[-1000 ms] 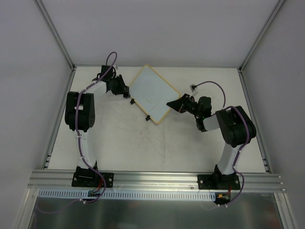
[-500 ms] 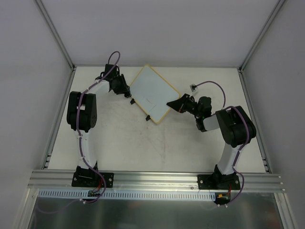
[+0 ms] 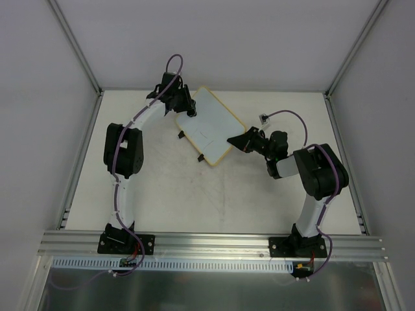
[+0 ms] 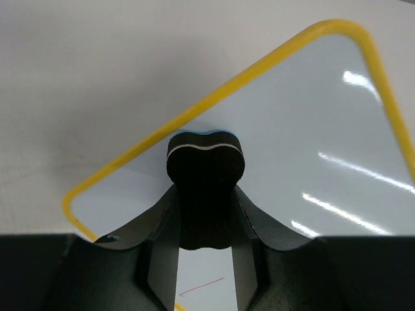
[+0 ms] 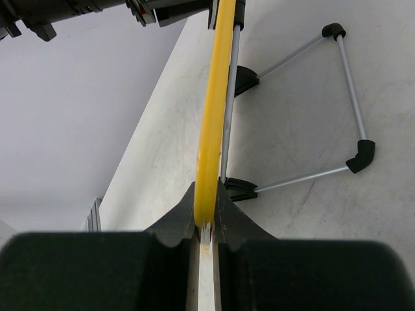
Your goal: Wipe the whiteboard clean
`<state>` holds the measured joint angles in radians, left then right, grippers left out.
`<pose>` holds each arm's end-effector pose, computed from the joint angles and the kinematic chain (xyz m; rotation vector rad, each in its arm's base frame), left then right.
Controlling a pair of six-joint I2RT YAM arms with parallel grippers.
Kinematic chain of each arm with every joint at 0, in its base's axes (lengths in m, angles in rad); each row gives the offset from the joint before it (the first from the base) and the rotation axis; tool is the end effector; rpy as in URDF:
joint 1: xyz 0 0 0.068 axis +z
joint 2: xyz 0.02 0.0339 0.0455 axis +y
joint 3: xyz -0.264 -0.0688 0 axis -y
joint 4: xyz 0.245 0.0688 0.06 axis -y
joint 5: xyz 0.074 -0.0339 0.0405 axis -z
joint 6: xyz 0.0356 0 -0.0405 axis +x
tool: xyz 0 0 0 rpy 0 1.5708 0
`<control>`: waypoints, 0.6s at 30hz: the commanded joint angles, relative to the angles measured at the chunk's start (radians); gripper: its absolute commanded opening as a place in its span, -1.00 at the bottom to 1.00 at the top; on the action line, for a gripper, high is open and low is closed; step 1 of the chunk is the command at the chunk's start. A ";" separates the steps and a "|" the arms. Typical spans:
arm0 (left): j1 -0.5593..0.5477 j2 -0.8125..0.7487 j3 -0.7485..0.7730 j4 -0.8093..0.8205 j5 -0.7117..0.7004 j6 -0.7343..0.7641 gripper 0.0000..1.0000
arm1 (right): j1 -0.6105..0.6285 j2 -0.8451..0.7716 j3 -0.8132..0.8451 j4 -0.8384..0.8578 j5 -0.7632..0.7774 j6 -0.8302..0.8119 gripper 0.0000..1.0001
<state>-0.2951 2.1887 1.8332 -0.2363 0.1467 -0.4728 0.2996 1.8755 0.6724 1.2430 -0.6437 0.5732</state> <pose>0.4904 -0.1545 0.2387 -0.1102 2.2148 -0.5932 0.3240 0.1224 0.1624 -0.3258 1.6306 1.1658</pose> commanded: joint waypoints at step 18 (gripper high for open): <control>-0.056 -0.047 -0.081 0.061 -0.136 0.000 -1.00 | 0.030 -0.021 0.036 0.289 -0.139 0.020 -1.00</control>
<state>-0.3367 2.1761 1.8282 -0.1345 0.0998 -0.4873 0.2996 1.8755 0.6743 1.2362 -0.6487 0.5915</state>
